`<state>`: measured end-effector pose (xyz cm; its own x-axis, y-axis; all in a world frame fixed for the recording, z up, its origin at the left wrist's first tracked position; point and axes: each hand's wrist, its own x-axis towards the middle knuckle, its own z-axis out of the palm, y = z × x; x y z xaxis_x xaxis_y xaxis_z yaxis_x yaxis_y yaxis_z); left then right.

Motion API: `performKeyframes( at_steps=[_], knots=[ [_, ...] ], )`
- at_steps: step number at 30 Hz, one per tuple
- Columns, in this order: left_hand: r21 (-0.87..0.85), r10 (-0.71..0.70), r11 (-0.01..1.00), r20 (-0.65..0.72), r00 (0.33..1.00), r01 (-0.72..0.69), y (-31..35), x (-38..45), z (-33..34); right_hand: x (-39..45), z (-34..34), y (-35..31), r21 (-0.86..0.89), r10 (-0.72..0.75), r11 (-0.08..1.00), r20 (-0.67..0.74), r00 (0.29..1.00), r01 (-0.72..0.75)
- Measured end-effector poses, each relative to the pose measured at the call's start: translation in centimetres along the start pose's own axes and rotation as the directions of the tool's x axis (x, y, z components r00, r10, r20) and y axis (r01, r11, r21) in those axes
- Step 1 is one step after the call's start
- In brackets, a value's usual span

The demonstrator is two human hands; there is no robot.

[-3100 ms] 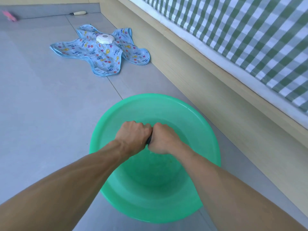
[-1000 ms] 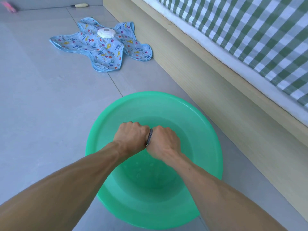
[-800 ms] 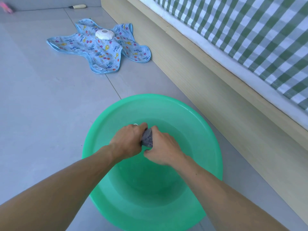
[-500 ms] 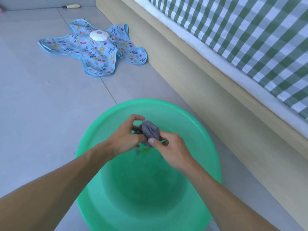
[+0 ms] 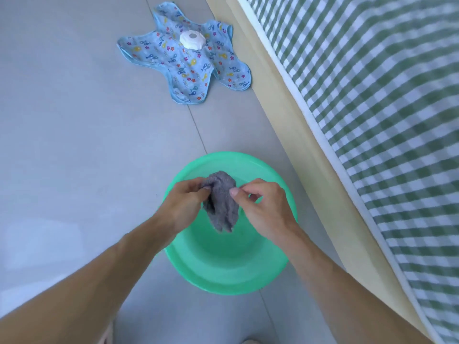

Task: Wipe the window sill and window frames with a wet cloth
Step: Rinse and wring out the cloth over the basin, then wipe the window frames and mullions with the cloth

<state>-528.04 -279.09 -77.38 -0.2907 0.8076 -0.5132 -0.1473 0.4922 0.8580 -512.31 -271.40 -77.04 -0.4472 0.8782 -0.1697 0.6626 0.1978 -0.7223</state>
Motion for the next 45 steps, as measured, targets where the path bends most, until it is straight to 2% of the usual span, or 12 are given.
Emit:
performKeyframes(
  at_steps=[12, 18, 22, 25, 28, 31, 33, 35, 37, 40, 43, 45],
  knots=[
    [-0.26, -0.212, 0.96, -0.421, 0.882, 0.106, 8.9, -20.3, -16.5, -4.2, 4.9, -26.2, 0.041, -0.144, 0.99, 0.362, 0.921, 0.139],
    [-0.194, -0.17, 0.975, -0.32, 0.932, 0.111, 7.7, -29.8, -28.2, -6.6, 14.1, -40.8, -0.003, -0.248, 0.956, 0.53, 0.811, 0.294],
    [-0.57, -0.34, 0.82, -0.415, 0.844, 0.051, 5.1, -35.5, -36.0, -11.8, 21.8, -48.3, -0.067, -0.225, 0.958, 0.434, 0.872, 0.281],
    [-0.751, -0.454, 0.66, -0.389, 0.802, 0.01, 4.5, -38.3, -40.2, -15.2, 24.7, -50.9, -0.234, 0.046, 0.969, 0.474, 0.879, 0.075],
    [-0.842, -0.527, 0.536, -0.387, 0.757, -0.058, 3.6, -41.3, -45.8, -18.5, 29.3, -54.1, -0.29, 0.309, 0.948, 0.721, 0.621, -0.135],
    [-0.854, -0.526, 0.496, -0.441, 0.727, -0.158, 2.2, -44.1, -50.4, -21.1, 34.4, -58.5, -0.061, 0.193, 0.927, 0.923, 0.332, -0.37],
    [-0.788, -0.563, 0.595, -0.55, 0.618, -0.159, 1.4, -45.2, -52.6, -22.1, 37.5, -61.0, 0.028, 0.062, 0.96, 0.948, 0.311, -0.278],
    [-0.704, -0.635, 0.708, -0.669, 0.387, -0.055, 0.0, -46.2, -54.6, -23.0, 40.3, -63.2, 0.052, -0.049, 0.999, 0.922, 0.385, 0.003],
    [-0.72, -0.706, 0.693, -0.688, 0.169, -0.034, -2.1, -47.4, -57.0, -24.1, 43.1, -65.5, 0.067, -0.137, 0.98, 0.913, 0.385, 0.189],
    [-0.755, -0.755, 0.656, -0.654, -0.043, -0.02, -5.3, -49.1, -60.4, -25.8, 47.1, -69.1, 0.067, -0.218, 0.925, 0.9, 0.377, 0.375],
    [-0.738, -0.742, 0.668, -0.652, -0.157, -0.091, -6.7, -51.1, -62.9, -27.5, 49.9, -71.7, 0.085, -0.257, 0.904, 0.891, 0.374, 0.419],
    [-0.686, -0.694, 0.72, -0.703, -0.16, -0.107, -7.8, -52.6, -64.6, -28.2, 51.7, -72.7, 0.086, -0.251, 0.892, 0.911, 0.327, 0.443]
  ],
)
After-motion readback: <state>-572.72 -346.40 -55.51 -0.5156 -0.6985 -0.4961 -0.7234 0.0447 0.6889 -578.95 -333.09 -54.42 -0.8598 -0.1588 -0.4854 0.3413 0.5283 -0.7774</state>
